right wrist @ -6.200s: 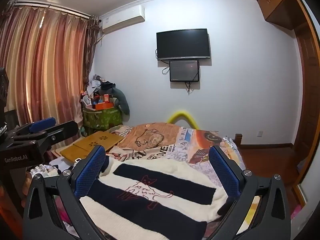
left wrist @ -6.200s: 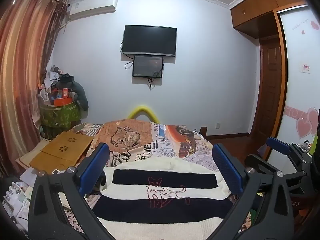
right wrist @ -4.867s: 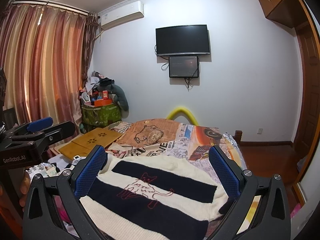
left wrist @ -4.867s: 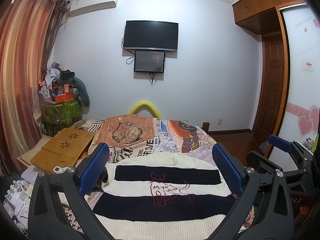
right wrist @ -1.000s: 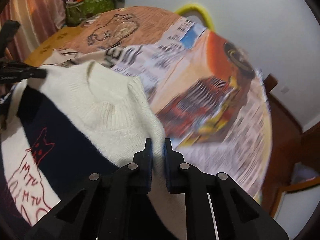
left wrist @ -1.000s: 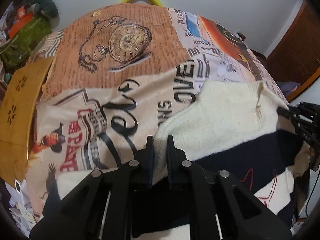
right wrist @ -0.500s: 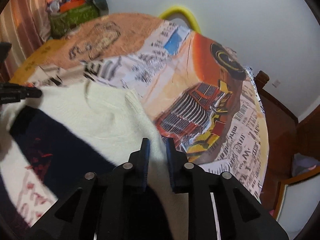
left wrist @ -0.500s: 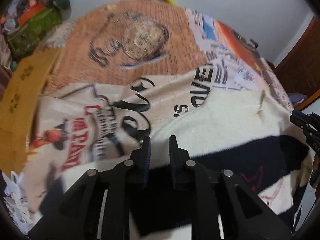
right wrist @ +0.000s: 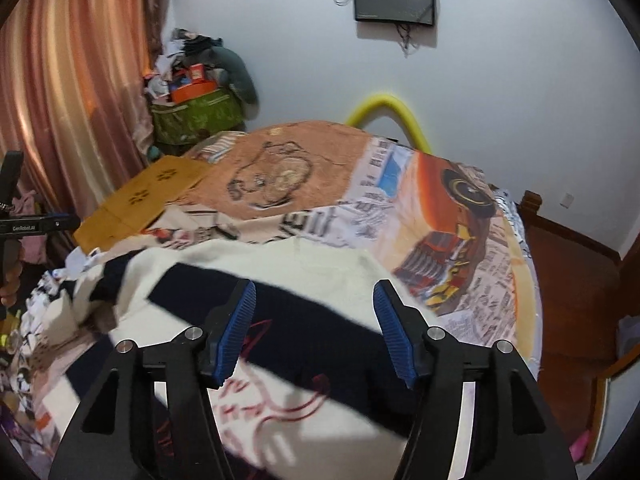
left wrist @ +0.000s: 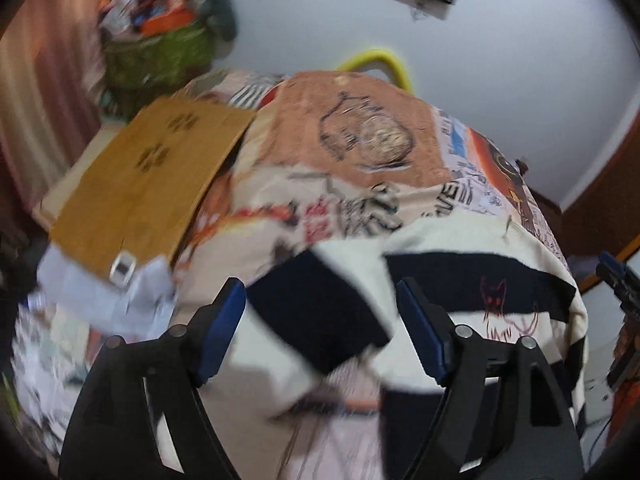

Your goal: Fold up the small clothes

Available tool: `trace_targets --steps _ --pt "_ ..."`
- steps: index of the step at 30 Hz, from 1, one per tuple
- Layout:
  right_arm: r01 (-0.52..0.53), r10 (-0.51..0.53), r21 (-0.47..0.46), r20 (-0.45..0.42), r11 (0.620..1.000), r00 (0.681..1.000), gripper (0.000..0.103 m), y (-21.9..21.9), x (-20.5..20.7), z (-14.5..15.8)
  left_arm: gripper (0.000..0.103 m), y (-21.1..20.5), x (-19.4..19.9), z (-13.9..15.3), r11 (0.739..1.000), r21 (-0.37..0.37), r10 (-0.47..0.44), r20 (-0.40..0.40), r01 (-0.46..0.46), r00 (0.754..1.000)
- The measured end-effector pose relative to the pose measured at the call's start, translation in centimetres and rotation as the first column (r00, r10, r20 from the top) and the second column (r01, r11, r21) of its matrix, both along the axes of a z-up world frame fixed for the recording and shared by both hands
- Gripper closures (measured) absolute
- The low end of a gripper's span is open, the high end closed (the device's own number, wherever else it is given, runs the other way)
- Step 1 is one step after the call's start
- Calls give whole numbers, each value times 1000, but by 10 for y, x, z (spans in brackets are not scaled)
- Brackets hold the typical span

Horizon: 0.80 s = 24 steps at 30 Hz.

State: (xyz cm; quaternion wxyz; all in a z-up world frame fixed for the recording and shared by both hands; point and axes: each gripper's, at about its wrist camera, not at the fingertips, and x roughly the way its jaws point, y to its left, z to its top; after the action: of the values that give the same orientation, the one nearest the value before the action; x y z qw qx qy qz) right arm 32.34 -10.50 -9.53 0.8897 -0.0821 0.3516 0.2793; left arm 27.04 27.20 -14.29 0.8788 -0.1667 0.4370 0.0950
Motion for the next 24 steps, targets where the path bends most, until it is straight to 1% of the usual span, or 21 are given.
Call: trace_targets --steps 2,4,6,8,10,11,14,15,16,18,19,20,21,24 --pt "-12 12 -3 2 1000 1000 43 5 -13 -5 25 13 -24 -11 998 -49 40 -19 -41 999" --pt "-16 16 -5 1 1000 1000 40 9 -26 -12 25 27 -55 -30 989 -114 87 -45 -92 995" --pt "-21 21 -11 -10 1000 1000 39 14 -37 -20 25 34 -74 -45 981 -145 120 -75 -130 990" --pt "-23 22 -24 -25 999 999 39 18 -45 -30 25 40 -98 -64 967 -184 159 -106 -176 982" --pt "-29 27 -35 -42 999 999 39 21 -54 -40 25 39 -117 -79 957 -214 174 -120 -196 977" --pt "-31 29 -37 -50 999 998 39 21 -58 -43 25 36 -122 -85 956 -216 172 -132 -198 976" --pt "-39 35 -47 -89 998 995 39 23 -64 -56 25 23 -139 -94 971 -172 141 -149 -166 979" --pt "-41 36 -49 -100 998 994 39 23 -65 -59 25 13 -144 -95 981 -136 113 -154 -135 981" --pt "-41 36 -50 -109 998 993 39 24 -67 -62 25 7 -145 -95 988 -108 94 -157 -112 983" --pt "-41 36 -45 -123 998 992 39 24 -71 -65 25 -6 -149 -95 998 -28 54 -168 -60 984" --pt "-41 35 -43 -129 998 991 39 25 -74 -67 25 -15 -153 -94 999 24 29 -173 -25 984" --pt "-45 40 -40 -133 998 990 39 26 -77 -67 25 -17 -154 -94 999 50 18 -177 -9 984" --pt "-46 40 -40 -135 998 990 39 26 -78 -67 25 -21 -158 -94 995 96 5 -182 12 983" --pt "-46 40 -37 -137 998 990 38 27 -82 -68 24 -18 -164 -103 982 186 19 -221 23 975"
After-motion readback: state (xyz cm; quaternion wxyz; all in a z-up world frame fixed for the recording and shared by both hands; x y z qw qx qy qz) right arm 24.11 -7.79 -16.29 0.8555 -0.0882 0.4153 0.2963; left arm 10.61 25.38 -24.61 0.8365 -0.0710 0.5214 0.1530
